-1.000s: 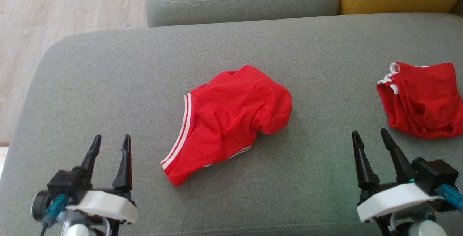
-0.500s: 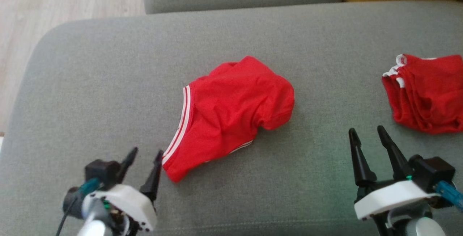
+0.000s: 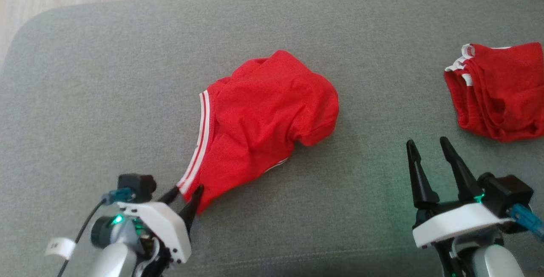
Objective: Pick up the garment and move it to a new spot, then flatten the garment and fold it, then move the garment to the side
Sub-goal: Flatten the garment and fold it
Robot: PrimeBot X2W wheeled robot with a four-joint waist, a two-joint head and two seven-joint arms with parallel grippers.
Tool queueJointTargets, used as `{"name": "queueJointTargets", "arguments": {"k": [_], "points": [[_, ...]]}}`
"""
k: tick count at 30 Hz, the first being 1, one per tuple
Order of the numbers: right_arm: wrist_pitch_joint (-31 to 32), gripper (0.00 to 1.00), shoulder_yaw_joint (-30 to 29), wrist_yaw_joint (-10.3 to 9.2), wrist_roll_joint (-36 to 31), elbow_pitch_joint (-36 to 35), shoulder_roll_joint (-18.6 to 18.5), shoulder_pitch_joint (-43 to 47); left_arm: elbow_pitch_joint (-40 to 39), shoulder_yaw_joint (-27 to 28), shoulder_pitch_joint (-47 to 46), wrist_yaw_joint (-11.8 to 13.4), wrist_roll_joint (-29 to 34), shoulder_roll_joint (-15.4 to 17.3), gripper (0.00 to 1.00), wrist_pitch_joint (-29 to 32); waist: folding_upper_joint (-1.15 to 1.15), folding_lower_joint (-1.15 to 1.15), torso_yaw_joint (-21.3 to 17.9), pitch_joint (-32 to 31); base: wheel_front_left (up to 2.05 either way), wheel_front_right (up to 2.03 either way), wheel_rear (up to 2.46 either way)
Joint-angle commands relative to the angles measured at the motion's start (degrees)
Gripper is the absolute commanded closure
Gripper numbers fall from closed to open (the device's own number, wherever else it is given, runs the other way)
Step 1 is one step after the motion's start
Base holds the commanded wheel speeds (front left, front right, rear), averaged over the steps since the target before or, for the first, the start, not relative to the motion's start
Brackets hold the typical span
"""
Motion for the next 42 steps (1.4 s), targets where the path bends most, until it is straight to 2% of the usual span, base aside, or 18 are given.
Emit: {"name": "queueJointTargets", "arguments": {"k": [1,10,20,26,33,37,42], "points": [[-0.72,0.0,1.22,-0.04,0.3,-1.56,-0.31,-3.04,-1.6,0.99,-3.41,-0.56,-0.16,0.87,1.0,-0.52,0.0,0.0,-0.25,0.14,0.0,0.0,0.0],[-1.18,0.0,0.23,-0.04,0.84,-0.82,-0.31,-2.65,-10.8,-2.16,-4.62,-1.05,2.7,1.56,1.0,-4.78,0.0,0.0,0.19,-0.97,0.0,0.0,0.0],[-1.43,0.0,0.3,-0.04,1.74,-0.14,-0.31,-2.25,-30.79,-8.72,-6.84,-1.68,2.22,1.68,1.0,-4.56,0.0,0.0,1.04,-3.05,0.0,0.0,0.0],[-1.57,0.0,-0.04,-0.04,2.12,0.14,-0.31,-1.64,-37.14,-7.66,-7.54,-0.03,2.3,1.35,1.0,-4.46,0.0,0.0,1.12,-3.7,0.0,0.0,0.0],[-1.44,0.0,0.26,-0.04,2.15,-0.57,-0.31,-2.15,-32.53,-3.67,-7.04,3.51,1.22,1.45,1.0,-4.57,0.0,0.0,0.29,-2.13,0.0,0.0,0.0],[-1.31,0.0,0.04,-0.04,1.82,-1.17,-0.31,-2.83,-25.75,0.23,-7.91,5.35,-0.17,1.53,1.0,-6.4,0.0,0.0,-0.28,-0.24,0.0,0.0,0.0],[-1.32,0.0,0.01,-0.04,1.57,-1.62,-0.31,-3.61,-14.17,5.82,-11.84,5.66,-3.17,1.64,1.0,-10.93,0.0,0.0,-0.8,2.16,0.0,0.0,0.0]]}}
